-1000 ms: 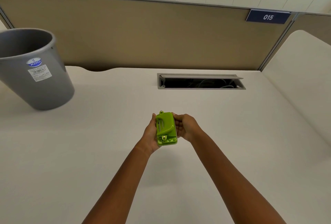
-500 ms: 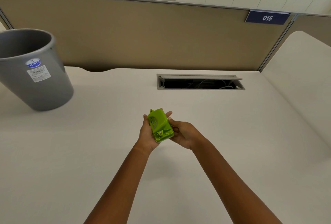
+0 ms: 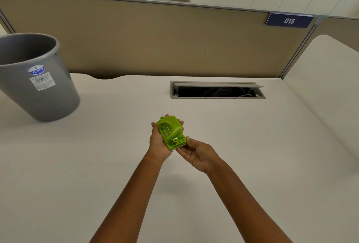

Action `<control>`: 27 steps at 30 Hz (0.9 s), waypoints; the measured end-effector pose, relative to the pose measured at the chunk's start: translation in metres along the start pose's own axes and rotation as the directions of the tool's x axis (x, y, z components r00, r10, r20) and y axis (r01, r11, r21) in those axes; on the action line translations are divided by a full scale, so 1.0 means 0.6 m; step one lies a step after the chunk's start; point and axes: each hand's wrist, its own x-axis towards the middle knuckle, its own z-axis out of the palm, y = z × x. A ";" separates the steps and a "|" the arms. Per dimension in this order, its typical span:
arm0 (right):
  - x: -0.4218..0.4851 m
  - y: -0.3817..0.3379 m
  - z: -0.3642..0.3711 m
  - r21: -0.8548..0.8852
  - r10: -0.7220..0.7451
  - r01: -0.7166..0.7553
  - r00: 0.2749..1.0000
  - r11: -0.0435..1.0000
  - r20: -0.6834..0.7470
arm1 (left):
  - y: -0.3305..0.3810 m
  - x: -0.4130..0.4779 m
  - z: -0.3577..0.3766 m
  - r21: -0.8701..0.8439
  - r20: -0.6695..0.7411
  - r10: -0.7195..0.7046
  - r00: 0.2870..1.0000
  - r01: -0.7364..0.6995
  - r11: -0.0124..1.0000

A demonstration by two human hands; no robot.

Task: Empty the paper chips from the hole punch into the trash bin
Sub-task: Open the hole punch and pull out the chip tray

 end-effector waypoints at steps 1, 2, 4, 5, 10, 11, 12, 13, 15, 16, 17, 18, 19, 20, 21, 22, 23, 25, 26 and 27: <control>0.001 0.001 0.000 0.020 0.001 -0.001 1.000 1.000 -0.008 | 0.000 0.000 0.001 -0.011 0.007 -0.001 1.000 0.001 1.000; 0.001 0.001 0.000 0.042 0.003 -0.002 1.000 0.999 -0.013 | -0.001 0.001 0.003 -0.025 0.015 0.000 1.000 0.001 1.000; 0.001 0.002 0.001 0.080 0.006 -0.005 1.000 0.997 -0.018 | -0.003 0.001 0.007 -0.052 0.032 0.004 0.999 -0.002 0.999; 0.000 0.003 0.001 0.095 0.006 -0.004 1.000 0.995 -0.021 | -0.004 0.001 0.008 -0.066 0.038 0.004 0.999 -0.002 0.998; -0.006 0.003 0.008 0.136 -0.016 0.023 0.998 0.990 -0.054 | -0.002 -0.004 0.015 -0.043 0.046 -0.003 0.999 0.004 0.999; -0.007 0.003 0.010 0.133 -0.030 0.038 0.998 0.990 -0.059 | -0.002 -0.006 0.017 -0.032 0.040 -0.003 0.999 0.004 0.999; -0.009 0.004 0.012 0.131 -0.046 0.054 0.997 0.990 -0.061 | -0.002 -0.008 0.019 -0.025 0.031 -0.001 1.000 0.001 1.000; -0.012 0.006 0.013 0.127 -0.063 0.070 0.997 0.989 -0.054 | -0.003 -0.009 0.020 -0.020 0.021 0.003 1.000 -0.003 1.000; -0.016 0.010 0.014 0.088 -0.099 0.101 0.995 0.991 -0.019 | -0.005 -0.011 0.023 -0.001 0.005 0.012 1.000 -0.012 1.000; -0.018 0.012 0.014 0.053 -0.115 0.115 0.993 0.992 0.001 | -0.006 -0.012 0.024 0.004 -0.001 0.017 1.000 -0.017 1.000; -0.020 0.015 0.014 0.011 -0.126 0.126 0.992 0.992 0.020 | -0.007 -0.013 0.025 0.001 -0.004 0.023 1.000 -0.023 1.000; -0.022 0.018 0.013 -0.033 -0.133 0.134 0.990 0.990 0.038 | -0.008 -0.014 0.026 -0.001 -0.008 0.036 0.999 -0.036 0.999; -0.023 0.020 0.012 -0.078 -0.138 0.142 0.989 0.987 0.054 | -0.010 -0.016 0.026 0.000 -0.010 0.055 0.998 -0.055 0.999; -0.024 0.024 0.011 -0.120 -0.143 0.151 0.987 0.981 0.067 | -0.011 -0.017 0.027 0.004 -0.012 0.073 0.997 -0.073 0.997; -0.024 0.027 0.010 -0.154 -0.153 0.163 0.985 0.975 0.076 | -0.013 -0.018 0.027 0.011 -0.012 0.087 0.996 -0.086 0.996; -0.024 0.030 0.009 -0.179 -0.167 0.179 0.983 0.967 0.081 | -0.015 -0.018 0.027 0.020 -0.012 0.095 0.995 -0.094 0.995; -0.024 0.032 0.008 -0.200 -0.183 0.196 0.980 0.960 0.082 | -0.016 -0.019 0.028 0.031 -0.012 0.099 0.995 -0.099 0.995; -0.024 0.035 0.008 -0.230 -0.208 0.220 0.975 0.948 0.076 | -0.018 -0.019 0.028 0.042 -0.016 0.097 0.995 -0.097 0.994; -0.024 0.035 0.007 -0.242 -0.218 0.229 0.973 0.943 0.073 | -0.018 -0.019 0.027 0.044 -0.022 0.090 0.996 -0.089 0.995; -0.024 0.036 0.007 -0.254 -0.225 0.236 0.972 0.938 0.072 | -0.018 -0.020 0.027 0.046 -0.029 0.082 0.996 -0.080 0.996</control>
